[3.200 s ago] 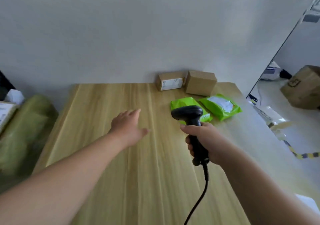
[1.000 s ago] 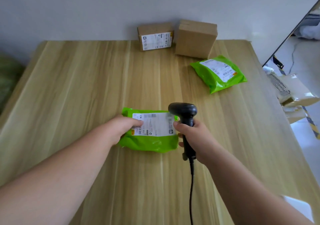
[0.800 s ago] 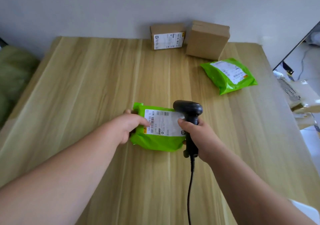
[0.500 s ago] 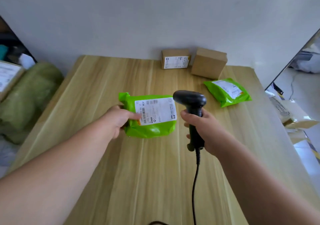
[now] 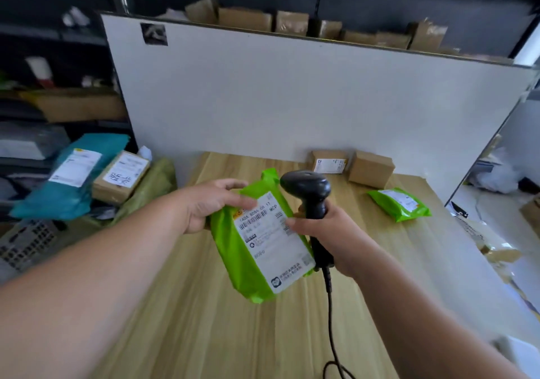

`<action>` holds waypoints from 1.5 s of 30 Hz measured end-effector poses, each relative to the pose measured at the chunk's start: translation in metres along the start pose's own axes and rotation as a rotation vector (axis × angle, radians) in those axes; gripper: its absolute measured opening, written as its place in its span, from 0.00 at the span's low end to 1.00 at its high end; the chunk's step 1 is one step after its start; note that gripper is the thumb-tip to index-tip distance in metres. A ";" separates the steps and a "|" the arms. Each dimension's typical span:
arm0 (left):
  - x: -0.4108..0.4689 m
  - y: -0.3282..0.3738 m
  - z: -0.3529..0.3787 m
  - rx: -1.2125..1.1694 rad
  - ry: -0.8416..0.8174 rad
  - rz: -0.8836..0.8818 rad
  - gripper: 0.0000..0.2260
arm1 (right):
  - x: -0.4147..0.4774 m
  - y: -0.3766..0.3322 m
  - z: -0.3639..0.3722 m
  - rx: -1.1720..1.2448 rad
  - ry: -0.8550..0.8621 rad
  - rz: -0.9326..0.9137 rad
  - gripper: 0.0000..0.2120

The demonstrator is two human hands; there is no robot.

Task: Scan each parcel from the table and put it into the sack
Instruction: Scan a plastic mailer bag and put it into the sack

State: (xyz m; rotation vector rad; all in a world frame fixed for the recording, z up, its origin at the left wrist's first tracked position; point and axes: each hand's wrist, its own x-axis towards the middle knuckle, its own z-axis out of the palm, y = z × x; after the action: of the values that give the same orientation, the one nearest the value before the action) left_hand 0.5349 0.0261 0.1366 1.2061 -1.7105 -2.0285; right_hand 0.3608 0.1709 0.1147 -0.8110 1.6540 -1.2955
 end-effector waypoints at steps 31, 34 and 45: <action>-0.050 -0.039 -0.052 -0.087 0.365 -0.016 0.09 | -0.066 -0.057 0.055 0.057 -0.187 0.183 0.11; -0.045 -0.040 -0.045 -0.098 0.369 -0.018 0.09 | -0.063 -0.057 0.050 0.046 -0.216 0.193 0.11; -0.034 -0.035 -0.028 -0.100 0.423 -0.017 0.11 | -0.046 -0.056 0.029 0.023 -0.280 0.199 0.12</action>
State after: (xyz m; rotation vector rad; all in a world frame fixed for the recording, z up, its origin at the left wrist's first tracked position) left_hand 0.5873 0.0386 0.1202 1.4878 -1.3845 -1.6874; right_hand 0.4058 0.1858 0.1769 -0.7557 1.4534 -1.0124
